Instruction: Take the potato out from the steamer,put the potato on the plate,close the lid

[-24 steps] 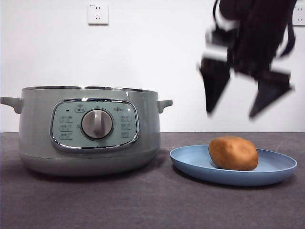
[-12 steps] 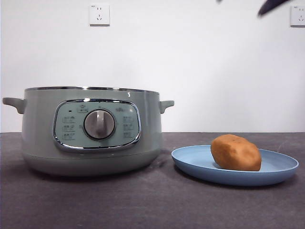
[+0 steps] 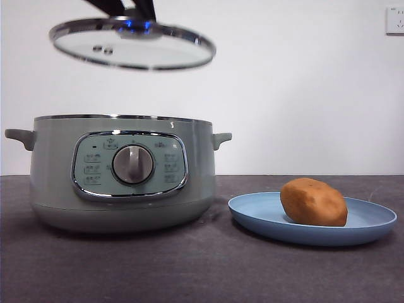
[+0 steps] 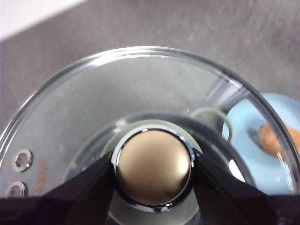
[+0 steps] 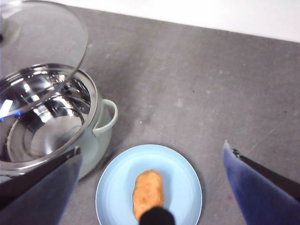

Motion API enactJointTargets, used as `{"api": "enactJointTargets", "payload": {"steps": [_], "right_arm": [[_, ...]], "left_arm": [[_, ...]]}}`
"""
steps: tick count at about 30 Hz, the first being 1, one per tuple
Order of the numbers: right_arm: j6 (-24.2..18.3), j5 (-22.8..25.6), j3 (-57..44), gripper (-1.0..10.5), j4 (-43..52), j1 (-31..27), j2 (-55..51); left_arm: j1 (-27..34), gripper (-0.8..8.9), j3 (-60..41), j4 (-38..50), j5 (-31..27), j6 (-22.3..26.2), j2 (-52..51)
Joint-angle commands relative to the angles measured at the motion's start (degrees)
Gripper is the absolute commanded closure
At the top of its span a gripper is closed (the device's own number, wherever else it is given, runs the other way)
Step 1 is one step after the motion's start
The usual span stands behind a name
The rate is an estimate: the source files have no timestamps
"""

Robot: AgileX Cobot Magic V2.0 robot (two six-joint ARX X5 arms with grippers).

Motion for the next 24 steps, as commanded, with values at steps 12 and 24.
{"api": "enactJointTargets", "payload": {"steps": [12,24], "right_arm": [[1.05,0.26,0.09,4.5,0.31,-0.04,0.04],[1.27,0.26,0.09,4.5,0.59,-0.04,0.04]], "left_arm": [[0.02,8.22,-13.44,10.03,2.45,-1.60,-2.27],[0.46,8.22,-21.42,9.84,1.77,-2.01,-2.32]]}}
